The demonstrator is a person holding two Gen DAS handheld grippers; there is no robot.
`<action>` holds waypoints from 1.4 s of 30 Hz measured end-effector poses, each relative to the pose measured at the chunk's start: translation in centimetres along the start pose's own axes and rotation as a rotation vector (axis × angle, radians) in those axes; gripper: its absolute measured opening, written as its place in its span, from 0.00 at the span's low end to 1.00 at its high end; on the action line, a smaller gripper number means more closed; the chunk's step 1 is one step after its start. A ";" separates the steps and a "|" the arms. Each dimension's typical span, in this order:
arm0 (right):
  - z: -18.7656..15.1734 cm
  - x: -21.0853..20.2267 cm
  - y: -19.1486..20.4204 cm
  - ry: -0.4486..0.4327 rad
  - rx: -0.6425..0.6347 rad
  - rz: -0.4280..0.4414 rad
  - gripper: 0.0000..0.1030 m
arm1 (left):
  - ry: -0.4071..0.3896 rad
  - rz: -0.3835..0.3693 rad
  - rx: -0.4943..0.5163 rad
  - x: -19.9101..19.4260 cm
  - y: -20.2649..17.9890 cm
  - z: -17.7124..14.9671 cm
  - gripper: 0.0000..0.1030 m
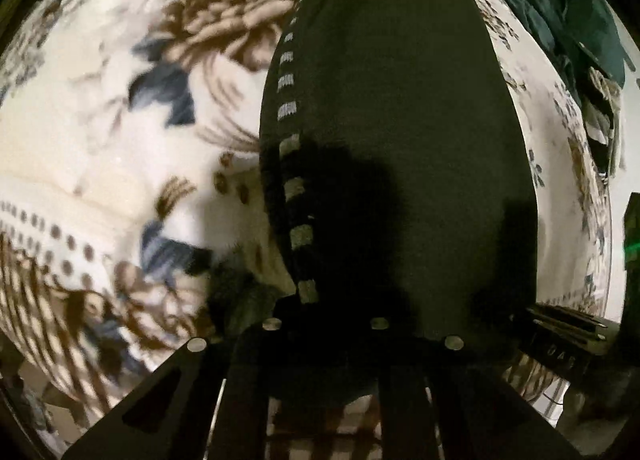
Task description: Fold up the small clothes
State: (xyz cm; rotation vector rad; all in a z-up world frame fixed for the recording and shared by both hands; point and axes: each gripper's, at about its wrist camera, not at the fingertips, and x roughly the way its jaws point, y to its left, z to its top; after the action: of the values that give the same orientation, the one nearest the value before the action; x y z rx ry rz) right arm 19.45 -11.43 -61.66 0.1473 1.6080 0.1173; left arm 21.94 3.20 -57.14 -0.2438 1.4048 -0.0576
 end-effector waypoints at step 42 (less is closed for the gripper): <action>46.6 -17.7 -4.2 -0.391 0.151 0.093 0.11 | -0.156 -0.274 -0.079 -2.6 -3.2 45.5 0.18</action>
State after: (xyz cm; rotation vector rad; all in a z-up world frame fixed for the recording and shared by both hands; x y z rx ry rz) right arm 66.57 -19.21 -46.93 0.3410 1.2185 0.0350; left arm 66.47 6.75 -47.37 -0.4956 1.2126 -0.2049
